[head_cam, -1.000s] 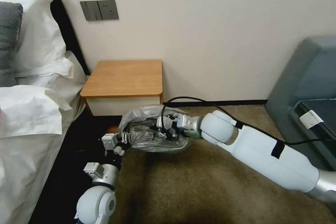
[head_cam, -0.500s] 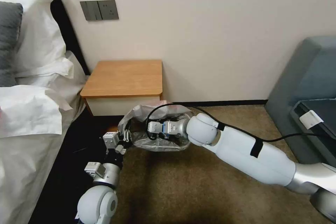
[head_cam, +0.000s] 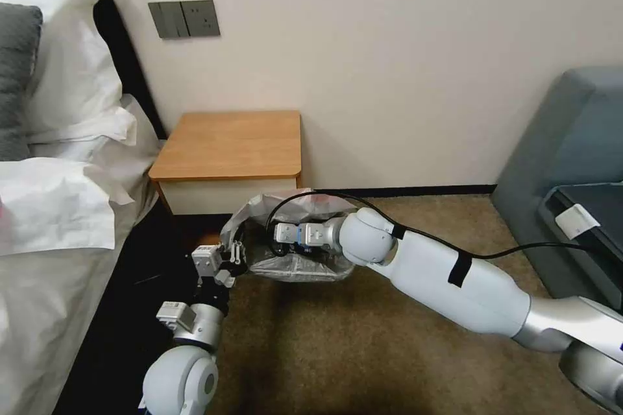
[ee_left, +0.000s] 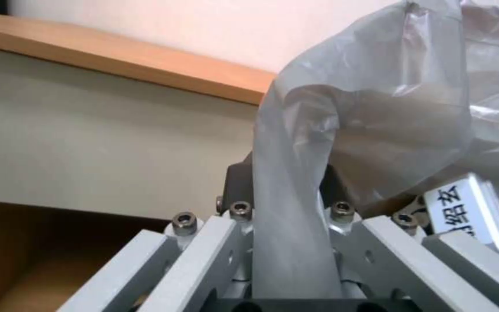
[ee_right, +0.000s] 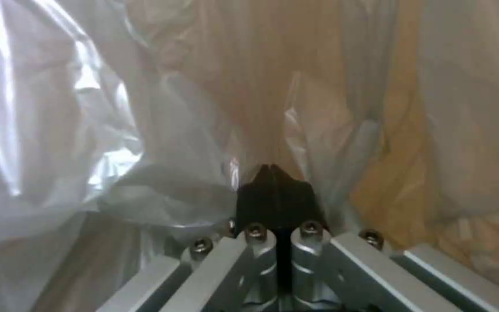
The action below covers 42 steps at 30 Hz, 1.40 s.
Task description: Pick up the garbage bag from the table and place it over the trash can.
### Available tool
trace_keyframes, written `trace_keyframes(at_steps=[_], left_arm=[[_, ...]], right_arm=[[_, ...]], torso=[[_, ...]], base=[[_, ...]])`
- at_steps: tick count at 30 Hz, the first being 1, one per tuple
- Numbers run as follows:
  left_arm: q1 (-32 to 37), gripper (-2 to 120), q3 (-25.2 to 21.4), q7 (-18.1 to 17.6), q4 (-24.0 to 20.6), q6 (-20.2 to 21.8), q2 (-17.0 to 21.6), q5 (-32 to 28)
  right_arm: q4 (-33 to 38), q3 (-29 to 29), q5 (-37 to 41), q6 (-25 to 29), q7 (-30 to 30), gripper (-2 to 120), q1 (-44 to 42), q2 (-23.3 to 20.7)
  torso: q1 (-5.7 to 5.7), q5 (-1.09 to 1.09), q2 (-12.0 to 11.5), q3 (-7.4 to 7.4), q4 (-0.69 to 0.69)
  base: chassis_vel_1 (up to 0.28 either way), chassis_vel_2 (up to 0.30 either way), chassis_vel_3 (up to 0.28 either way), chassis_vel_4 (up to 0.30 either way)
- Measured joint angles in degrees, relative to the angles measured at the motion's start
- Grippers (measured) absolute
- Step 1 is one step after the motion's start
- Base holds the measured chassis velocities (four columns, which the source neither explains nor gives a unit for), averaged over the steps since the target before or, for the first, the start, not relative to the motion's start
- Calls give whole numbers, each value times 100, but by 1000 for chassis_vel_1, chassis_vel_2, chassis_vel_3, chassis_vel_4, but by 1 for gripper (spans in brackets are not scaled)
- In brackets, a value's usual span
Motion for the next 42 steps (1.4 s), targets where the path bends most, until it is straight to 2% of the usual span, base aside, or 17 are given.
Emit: trace_keyframes(at_steps=[9,16,28,33,38,41,42], left_arm=[[-40,8,28,-73,-34,116,-21,-130],[-78,8,58,-195,-35,171,-53,-138],[-26,8,69,-202,-121,235,-55,-282],[-44,8,20,-218,-53,229,-39,-248],[-71,8,-36,-285,38,227,-39,-245],[-117,8,-91,-399,76,316,-21,-535],[-117,8,-91,-399,76,316,-21,-535]], right_arm=[[-101,-66,-154,11,72,0,-8,30],[-117,-131,-282,-176,223,0,-61,82],[-371,-122,-414,-180,286,0,-93,243],[-228,-93,-371,-214,396,0,-109,217],[180,-91,1,-333,568,10,-78,39],[578,-170,752,-487,1139,27,-40,-217],[578,-170,752,-487,1139,27,-40,-217]], torso=[[0,0,0,0,0],[0,0,0,0,0],[0,0,0,0,0],[0,0,0,0,1],[0,0,0,0,0],[0,0,0,0,0],[0,0,0,0,0]], base=[[0,0,0,0],[0,0,0,0],[0,0,0,0],[0,0,0,0],[0,0,0,0],[0,0,0,0],[0,0,0,0]])
